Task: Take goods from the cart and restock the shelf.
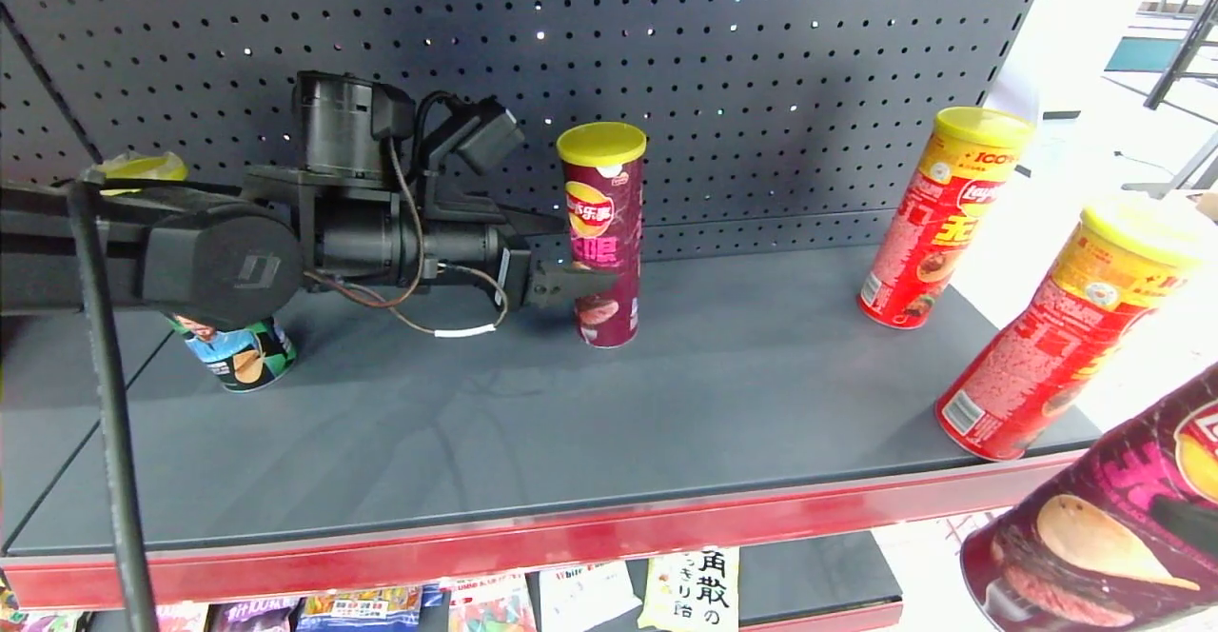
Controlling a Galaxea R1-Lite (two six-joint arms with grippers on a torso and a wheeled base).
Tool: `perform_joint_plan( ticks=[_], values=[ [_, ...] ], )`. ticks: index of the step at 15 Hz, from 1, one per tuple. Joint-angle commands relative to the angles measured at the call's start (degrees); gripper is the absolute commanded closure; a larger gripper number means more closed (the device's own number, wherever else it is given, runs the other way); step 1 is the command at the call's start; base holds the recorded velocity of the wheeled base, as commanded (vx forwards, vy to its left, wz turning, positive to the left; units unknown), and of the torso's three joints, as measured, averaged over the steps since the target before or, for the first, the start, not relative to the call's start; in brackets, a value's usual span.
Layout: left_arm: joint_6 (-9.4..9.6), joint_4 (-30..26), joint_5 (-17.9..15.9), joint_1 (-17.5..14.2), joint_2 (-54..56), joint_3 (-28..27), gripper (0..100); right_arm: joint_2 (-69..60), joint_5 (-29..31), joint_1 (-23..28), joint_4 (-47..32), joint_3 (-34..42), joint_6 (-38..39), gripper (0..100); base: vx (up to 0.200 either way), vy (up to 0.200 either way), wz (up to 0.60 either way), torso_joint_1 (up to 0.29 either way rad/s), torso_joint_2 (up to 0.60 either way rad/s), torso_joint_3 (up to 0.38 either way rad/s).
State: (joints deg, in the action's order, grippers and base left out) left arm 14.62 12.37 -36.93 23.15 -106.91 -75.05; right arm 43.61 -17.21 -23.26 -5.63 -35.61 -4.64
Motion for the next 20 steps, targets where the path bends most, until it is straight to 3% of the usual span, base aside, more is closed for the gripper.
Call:
perform_joint_plan(
  ticks=[1,6,12,19,20],
  values=[
    [0.41,0.0,-1.7,-1.8,-0.1,-0.1,0,0.3,0.0,0.0,0.0,-0.1,0.0,100,0.0,0.0,0.0,0.0,0.0,0.0],
    [1.38,5.7,-7.5,-2.2,-6.4,-4.8,0,0.2,0.3,0.0,-0.2,-0.2,-0.1,100,0.0,0.0,0.0,0.0,0.0,0.0],
    [1.38,9.8,-11.7,-2.2,-11.0,-8.6,0,0.6,0.3,0.1,-0.3,-0.2,-0.1,100,0.0,0.0,0.0,0.0,0.0,0.0],
    [1.29,10.8,-14.0,-1.2,-14.6,-13.6,0,1.0,0.4,0.1,-0.3,-0.3,-0.1,100,0.0,0.0,0.0,0.0,0.0,0.0],
    [1.29,10.8,-14.1,-0.9,-15.3,-14.4,100,0.9,0.4,0.1,-0.3,-0.3,-0.1,100,0.0,0.0,0.0,0.0,0.0,0.0]
  ],
)
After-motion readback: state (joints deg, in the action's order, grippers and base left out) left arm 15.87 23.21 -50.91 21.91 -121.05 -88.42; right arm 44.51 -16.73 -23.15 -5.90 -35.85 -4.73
